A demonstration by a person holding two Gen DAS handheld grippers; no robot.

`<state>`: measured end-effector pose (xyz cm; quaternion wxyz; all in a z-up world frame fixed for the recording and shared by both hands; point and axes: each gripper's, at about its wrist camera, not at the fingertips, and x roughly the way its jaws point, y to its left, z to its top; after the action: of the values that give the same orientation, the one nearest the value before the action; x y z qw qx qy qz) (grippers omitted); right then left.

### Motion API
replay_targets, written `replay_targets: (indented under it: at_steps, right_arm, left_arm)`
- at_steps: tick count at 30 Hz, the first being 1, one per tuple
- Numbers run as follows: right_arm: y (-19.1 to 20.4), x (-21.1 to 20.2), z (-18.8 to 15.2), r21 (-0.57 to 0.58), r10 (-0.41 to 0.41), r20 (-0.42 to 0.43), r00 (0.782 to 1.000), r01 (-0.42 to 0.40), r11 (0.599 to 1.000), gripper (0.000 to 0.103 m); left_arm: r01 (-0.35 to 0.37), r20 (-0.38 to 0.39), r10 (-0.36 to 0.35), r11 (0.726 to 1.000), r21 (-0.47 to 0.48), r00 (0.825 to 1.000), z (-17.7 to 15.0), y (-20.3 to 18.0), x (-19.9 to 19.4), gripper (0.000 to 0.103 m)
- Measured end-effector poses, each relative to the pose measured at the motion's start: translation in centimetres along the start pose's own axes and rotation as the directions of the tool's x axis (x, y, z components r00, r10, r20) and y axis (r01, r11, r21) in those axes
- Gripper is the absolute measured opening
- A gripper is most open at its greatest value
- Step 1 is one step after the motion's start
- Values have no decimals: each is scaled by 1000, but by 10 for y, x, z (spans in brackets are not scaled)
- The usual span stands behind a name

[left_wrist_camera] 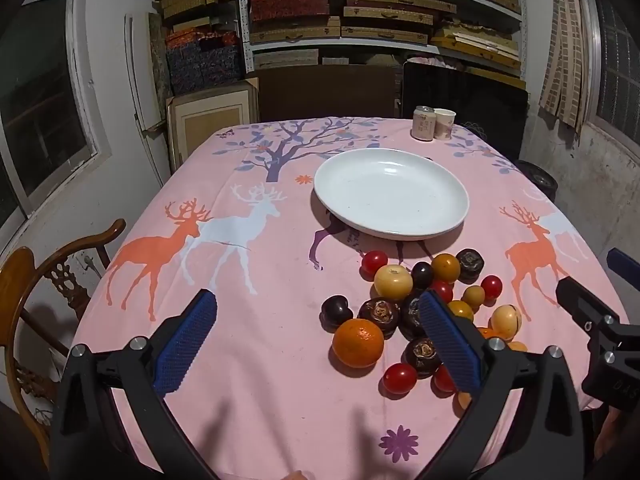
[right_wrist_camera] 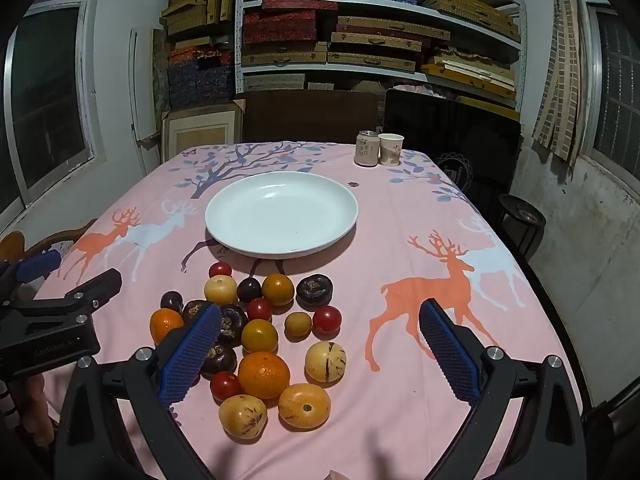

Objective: Organize fruits

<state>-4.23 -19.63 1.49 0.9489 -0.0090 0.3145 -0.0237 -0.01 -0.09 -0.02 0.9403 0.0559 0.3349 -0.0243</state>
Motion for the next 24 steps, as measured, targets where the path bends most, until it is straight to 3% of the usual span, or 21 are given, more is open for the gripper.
replay_targets:
  at_steps: [4,12,24]
  right_arm:
    - [0,0,0,0,0,1,1000,0,1000,99]
    - [-2,1,2,9,-2,-3,1000,2,1000,99]
    - [-1,4,-3,10,0,-8,1000,0,1000,99]
  left_arm:
    - [37,-22,-38,998,-50,999,0,9,1,99]
    - [-7,0,7,1000,-23,1000,-2,8,0,99]
    - [-5,-1,5,1000,-18,1000,-1,8,-2,99]
